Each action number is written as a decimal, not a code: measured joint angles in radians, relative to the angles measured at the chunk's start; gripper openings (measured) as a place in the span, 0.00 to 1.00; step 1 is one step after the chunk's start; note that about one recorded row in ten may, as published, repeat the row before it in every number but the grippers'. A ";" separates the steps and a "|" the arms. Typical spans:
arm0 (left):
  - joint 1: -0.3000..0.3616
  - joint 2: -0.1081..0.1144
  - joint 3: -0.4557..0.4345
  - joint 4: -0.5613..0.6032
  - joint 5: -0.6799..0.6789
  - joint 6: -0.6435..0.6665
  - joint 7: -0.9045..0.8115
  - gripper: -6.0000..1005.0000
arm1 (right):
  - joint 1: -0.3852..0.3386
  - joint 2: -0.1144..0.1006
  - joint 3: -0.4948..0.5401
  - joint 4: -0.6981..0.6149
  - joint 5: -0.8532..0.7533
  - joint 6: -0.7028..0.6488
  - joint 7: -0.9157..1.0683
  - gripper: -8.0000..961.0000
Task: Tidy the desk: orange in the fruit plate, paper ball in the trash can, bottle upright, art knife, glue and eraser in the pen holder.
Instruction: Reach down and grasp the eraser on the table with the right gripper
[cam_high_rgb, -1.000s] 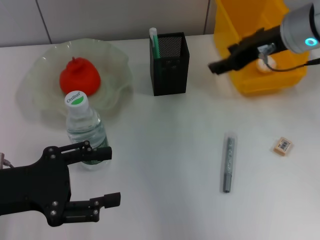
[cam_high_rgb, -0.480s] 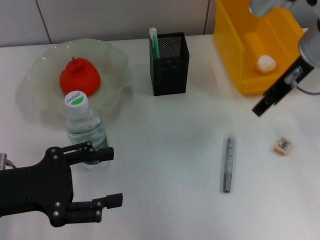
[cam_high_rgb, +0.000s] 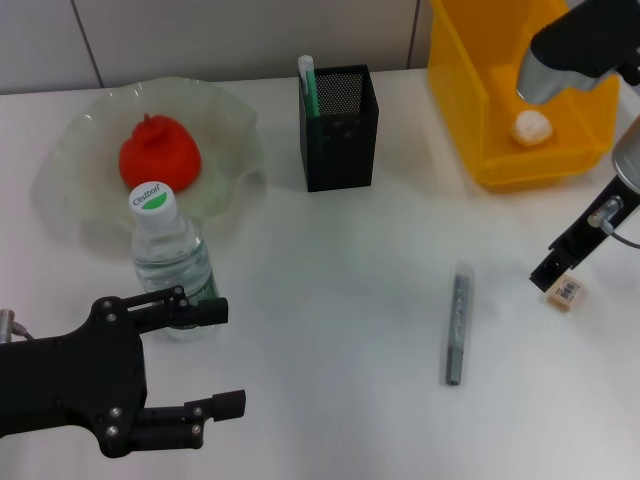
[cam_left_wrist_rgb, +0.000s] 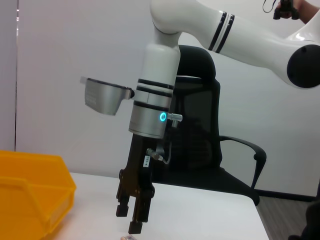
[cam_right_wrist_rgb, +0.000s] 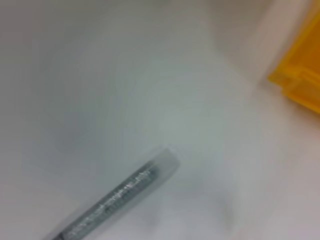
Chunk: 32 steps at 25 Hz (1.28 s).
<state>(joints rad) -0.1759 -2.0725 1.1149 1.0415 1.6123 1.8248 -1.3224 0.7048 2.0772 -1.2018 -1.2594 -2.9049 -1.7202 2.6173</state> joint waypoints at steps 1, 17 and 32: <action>0.000 0.000 0.001 0.000 0.000 0.000 0.000 0.80 | -0.016 0.000 -0.015 -0.003 -0.005 0.015 -0.002 0.75; -0.007 0.000 0.002 -0.011 -0.007 -0.004 -0.002 0.80 | -0.054 0.000 -0.036 0.061 -0.009 0.103 -0.027 0.74; -0.012 0.000 0.002 -0.013 -0.011 -0.006 0.000 0.80 | -0.056 0.001 -0.038 0.107 -0.012 0.142 -0.039 0.74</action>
<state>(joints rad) -0.1875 -2.0724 1.1167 1.0289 1.6017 1.8193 -1.3226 0.6493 2.0786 -1.2394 -1.1519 -2.9172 -1.5785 2.5781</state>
